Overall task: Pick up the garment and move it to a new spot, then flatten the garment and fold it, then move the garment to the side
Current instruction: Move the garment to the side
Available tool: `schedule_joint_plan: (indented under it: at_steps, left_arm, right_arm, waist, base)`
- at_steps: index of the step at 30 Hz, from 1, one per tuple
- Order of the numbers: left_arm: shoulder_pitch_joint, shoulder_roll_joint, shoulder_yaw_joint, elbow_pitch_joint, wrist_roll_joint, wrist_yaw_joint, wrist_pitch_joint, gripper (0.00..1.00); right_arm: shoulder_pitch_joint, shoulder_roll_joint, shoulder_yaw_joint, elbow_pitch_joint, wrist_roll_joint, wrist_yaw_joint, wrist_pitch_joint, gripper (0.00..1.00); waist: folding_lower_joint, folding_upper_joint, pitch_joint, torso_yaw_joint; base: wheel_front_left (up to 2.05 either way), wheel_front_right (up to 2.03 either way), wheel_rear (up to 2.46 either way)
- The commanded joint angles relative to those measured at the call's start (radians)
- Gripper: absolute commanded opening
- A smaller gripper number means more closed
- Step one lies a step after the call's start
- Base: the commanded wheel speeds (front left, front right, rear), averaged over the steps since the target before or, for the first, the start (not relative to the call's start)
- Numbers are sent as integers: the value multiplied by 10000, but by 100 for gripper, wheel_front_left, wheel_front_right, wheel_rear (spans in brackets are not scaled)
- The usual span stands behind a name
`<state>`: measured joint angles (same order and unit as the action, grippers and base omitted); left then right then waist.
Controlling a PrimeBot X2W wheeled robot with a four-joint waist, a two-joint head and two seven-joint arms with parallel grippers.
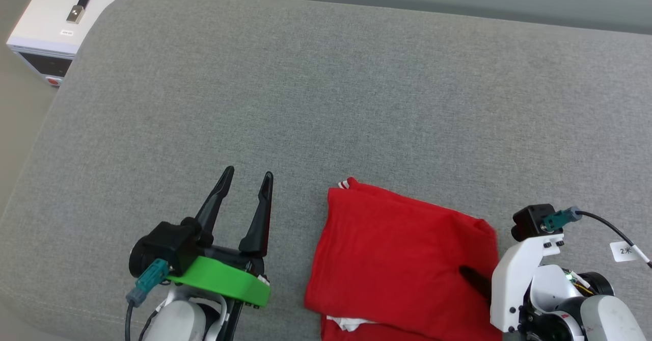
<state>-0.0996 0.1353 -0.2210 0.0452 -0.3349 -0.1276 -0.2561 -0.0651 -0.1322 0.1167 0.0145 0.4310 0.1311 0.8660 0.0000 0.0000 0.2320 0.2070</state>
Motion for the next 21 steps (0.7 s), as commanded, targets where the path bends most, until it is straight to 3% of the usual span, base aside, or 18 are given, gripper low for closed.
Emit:
schedule_joint_plan:
  at_steps: [1, 6, 10, 21]
  left_arm:
    - [-175, 76, 7, 21, 5, -31, -57, 100]
    - [-125, 98, 42, 30, 33, -31, -57, 100]
    - [-42, 136, 22, 64, 30, -31, -57, 100]
    - [-166, 162, -292, -125, 135, -31, -57, 100]
  right_arm:
    - [33, 15, 252, 367, 11, -4, -94, 0]
    - [-146, -382, 485, 335, 112, -4, -550, 0]
    - [-288, -1166, 1149, -22, 52, -4, -818, 0]
    - [-1446, -4772, 2864, -1338, -203, -4, -978, 0]
  waist:
    - [0, 0, -61, -48]
    - [0, 0, -278, -288]
    - [0, 0, -484, -664]
    - [0, 0, -483, -2393]
  base:
    - [0, 0, 0]
    - [0, 0, 0]
    - [0, 0, 0]
    - [0, 0, 0]
